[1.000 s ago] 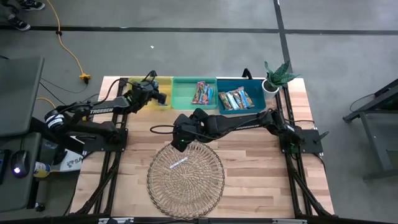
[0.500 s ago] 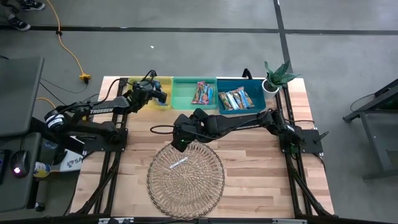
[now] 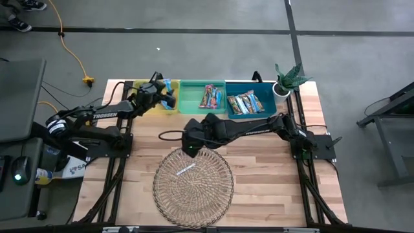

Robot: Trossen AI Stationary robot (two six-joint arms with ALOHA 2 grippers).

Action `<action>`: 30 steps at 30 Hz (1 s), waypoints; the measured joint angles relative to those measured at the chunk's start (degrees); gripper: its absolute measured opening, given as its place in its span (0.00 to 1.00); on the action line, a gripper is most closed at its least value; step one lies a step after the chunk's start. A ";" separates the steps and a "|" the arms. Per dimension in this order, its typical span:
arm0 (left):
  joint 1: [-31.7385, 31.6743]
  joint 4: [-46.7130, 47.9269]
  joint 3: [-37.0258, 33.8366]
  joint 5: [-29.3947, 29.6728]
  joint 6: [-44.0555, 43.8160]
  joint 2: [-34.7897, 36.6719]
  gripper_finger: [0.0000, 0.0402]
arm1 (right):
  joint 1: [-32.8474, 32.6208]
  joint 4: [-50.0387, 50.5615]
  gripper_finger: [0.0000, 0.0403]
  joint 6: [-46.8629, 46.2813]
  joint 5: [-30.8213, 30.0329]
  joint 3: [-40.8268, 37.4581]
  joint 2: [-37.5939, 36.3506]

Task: Pick and place Granola Bars by type
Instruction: Return to Home Position

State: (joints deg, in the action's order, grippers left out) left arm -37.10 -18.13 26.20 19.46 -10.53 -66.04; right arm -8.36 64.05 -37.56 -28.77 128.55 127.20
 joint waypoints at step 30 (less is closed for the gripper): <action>0.00 31.26 -0.04 -40.08 -4.31 45.84 0.60 | -1.79 4.65 0.41 0.17 -6.82 -0.09 -4.25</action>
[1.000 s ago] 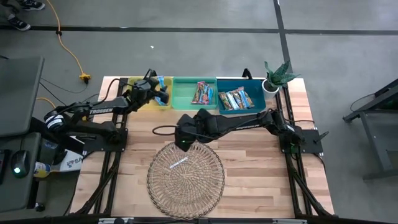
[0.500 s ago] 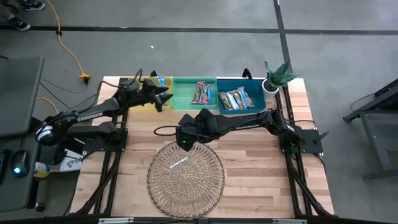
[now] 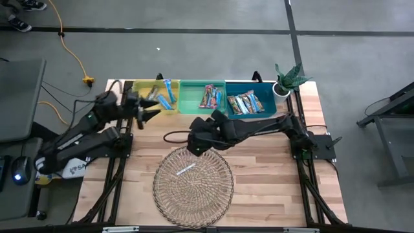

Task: Pick and place Granola Bars by type
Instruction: Return to Home Position

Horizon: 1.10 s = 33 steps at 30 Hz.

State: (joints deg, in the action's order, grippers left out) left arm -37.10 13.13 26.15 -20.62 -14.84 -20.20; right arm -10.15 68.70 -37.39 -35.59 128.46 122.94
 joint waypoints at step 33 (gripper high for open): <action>0.02 13.26 0.27 -10.67 -6.60 19.78 0.47 | -3.80 -48.57 0.00 -8.79 -8.74 -77.58 -59.81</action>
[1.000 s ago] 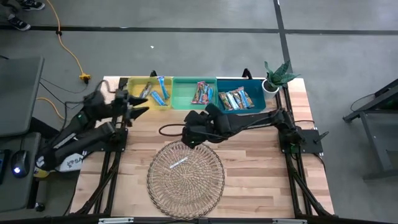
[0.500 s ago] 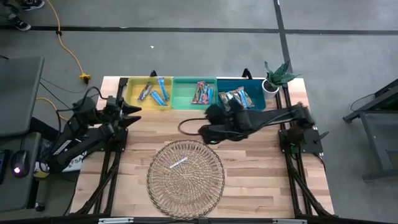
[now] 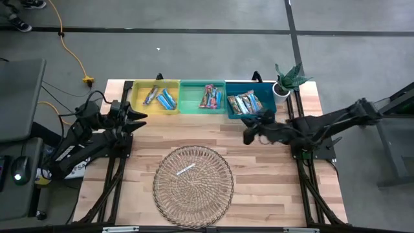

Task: Pick and place Granola Bars by type
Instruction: Return to Home Position

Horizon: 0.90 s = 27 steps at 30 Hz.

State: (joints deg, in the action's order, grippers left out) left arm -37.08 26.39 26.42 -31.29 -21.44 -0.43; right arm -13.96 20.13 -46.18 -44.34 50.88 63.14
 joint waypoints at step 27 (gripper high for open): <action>-0.01 -30.80 -15.20 6.01 -2.83 -0.04 0.00 | 19.76 -60.88 0.00 19.28 24.62 -37.98 -19.41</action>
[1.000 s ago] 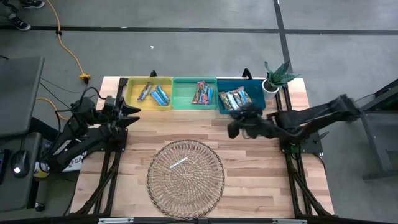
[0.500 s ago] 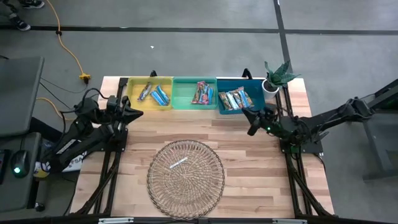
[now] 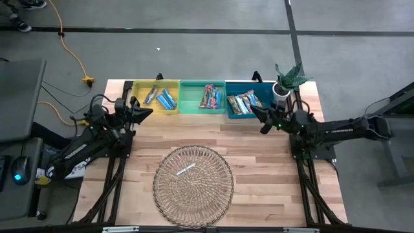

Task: Pick and place Granola Bars by type
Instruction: Return to Home Position

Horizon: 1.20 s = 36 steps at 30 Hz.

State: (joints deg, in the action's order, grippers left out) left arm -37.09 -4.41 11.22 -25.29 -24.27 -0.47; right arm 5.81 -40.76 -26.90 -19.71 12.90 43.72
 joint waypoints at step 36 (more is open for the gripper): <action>0.01 2.17 -0.81 -17.92 17.29 0.01 0.00 | -6.36 39.38 0.00 15.07 9.78 -5.71 -42.21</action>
State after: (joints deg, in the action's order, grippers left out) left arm -37.08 -2.24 10.41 -43.21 -6.98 -0.46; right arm -0.55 -1.38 -11.82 -9.94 7.19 1.52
